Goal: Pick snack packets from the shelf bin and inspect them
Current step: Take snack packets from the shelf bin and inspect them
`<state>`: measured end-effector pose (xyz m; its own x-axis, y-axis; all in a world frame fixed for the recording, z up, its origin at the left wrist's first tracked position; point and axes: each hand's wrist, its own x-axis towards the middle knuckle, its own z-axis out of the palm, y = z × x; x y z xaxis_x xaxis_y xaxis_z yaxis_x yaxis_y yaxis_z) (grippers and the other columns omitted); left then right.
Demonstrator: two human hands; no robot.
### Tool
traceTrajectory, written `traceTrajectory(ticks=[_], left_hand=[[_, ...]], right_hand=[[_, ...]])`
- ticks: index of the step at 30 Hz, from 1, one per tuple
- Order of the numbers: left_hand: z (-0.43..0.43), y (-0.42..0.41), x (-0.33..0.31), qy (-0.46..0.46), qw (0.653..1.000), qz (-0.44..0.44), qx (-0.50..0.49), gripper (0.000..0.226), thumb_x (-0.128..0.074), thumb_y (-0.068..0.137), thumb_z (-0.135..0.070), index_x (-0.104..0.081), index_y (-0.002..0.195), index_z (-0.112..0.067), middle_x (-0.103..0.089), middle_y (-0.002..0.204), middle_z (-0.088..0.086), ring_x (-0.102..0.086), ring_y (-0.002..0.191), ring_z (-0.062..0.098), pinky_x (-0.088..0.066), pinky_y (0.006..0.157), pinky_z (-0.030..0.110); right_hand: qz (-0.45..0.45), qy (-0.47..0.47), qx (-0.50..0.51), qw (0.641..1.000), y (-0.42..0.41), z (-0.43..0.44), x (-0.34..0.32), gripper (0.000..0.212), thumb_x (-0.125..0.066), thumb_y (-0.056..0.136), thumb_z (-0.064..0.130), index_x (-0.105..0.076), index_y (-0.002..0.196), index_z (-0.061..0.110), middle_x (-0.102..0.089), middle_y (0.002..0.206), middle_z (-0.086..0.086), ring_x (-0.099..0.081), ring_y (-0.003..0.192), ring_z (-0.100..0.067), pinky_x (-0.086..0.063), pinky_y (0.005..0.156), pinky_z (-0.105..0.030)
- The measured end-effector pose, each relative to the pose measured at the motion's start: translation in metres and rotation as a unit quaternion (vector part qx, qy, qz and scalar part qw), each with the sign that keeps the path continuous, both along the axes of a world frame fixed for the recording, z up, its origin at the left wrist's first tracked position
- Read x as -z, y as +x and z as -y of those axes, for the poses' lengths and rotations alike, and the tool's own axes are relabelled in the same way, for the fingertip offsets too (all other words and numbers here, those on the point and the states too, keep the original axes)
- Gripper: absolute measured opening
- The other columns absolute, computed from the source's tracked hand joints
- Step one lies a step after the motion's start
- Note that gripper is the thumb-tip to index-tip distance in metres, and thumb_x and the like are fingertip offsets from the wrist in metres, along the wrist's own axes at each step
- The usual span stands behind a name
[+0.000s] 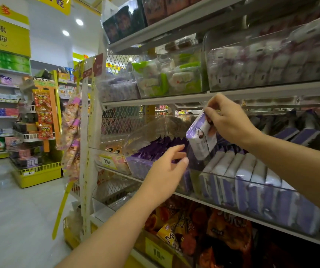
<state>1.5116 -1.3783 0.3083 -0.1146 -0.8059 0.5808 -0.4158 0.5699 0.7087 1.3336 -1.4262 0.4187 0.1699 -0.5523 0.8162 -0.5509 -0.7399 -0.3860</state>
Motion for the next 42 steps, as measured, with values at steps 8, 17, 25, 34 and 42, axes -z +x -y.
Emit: traceTrajectory(ticks=[8, 17, 25, 34, 42], left_hand=[[-0.032, 0.014, -0.016, 0.146, 0.942, -0.277, 0.119, 0.032, -0.027, 0.101, -0.051, -0.051, 0.114, -0.034, -0.076, 0.102, 0.005, -0.074, 0.087, 0.024, -0.055, 0.074, 0.032], [-0.059, 0.062, 0.009, 0.081, 0.905, -0.413, 0.063, 0.034, -0.045, 0.102, -0.027, -0.047, 0.135, -0.021, -0.074, 0.105, 0.006, -0.073, 0.082, 0.019, -0.059, 0.067, 0.033], [-0.089, 0.143, 0.082, 0.124, 0.929, -0.34, -0.073, 0.027, -0.058, 0.095, -0.012, -0.06, 0.12, -0.019, -0.072, 0.114, 0.007, -0.068, 0.105, 0.032, -0.054, 0.091, 0.053], [-0.098, 0.213, 0.147, 0.205, 0.905, -0.348, -0.135, 0.027, -0.052, 0.097, -0.011, -0.061, 0.122, -0.004, -0.073, 0.108, 0.015, -0.073, 0.087, 0.025, -0.06, 0.065, 0.033], [-0.045, 0.237, 0.203, 0.276, 0.898, -0.312, -0.14, 0.035, -0.051, 0.092, 0.011, -0.058, 0.123, -0.003, -0.074, 0.106, 0.011, -0.073, 0.089, 0.022, -0.06, 0.07, 0.034]], right_hand=[[0.046, -0.172, -0.026, 0.984, 0.031, -0.063, 0.023, 0.007, -0.045, 0.099, 0.029, -0.044, 0.096, 0.023, -0.061, 0.075, 0.009, -0.062, 0.068, -0.019, -0.051, 0.067, -0.051], [0.021, -0.03, -0.233, 0.972, 0.084, -0.088, 0.083, 0.013, -0.043, 0.097, 0.028, -0.054, 0.094, 0.02, -0.066, 0.094, -0.006, -0.064, 0.082, -0.023, -0.053, 0.076, -0.047], [0.033, 0.35, -0.336, 0.874, 0.167, -0.057, 0.143, 0.034, -0.061, 0.092, 0.036, -0.052, 0.122, 0.023, -0.062, 0.064, 0.017, -0.052, 0.048, 0.003, -0.04, 0.047, -0.013], [0.156, 0.524, -0.418, 0.726, 0.27, -0.035, 0.247, 0.011, -0.059, 0.092, 0.008, -0.062, 0.102, 0.003, -0.071, 0.072, -0.008, -0.066, 0.056, -0.017, -0.055, 0.051, -0.029], [0.181, 0.571, -0.387, 0.701, 0.271, -0.006, 0.303, 0.021, -0.052, 0.096, 0.009, -0.062, 0.114, 0.007, -0.069, 0.113, -0.02, -0.067, 0.098, -0.034, -0.05, 0.092, -0.054]])
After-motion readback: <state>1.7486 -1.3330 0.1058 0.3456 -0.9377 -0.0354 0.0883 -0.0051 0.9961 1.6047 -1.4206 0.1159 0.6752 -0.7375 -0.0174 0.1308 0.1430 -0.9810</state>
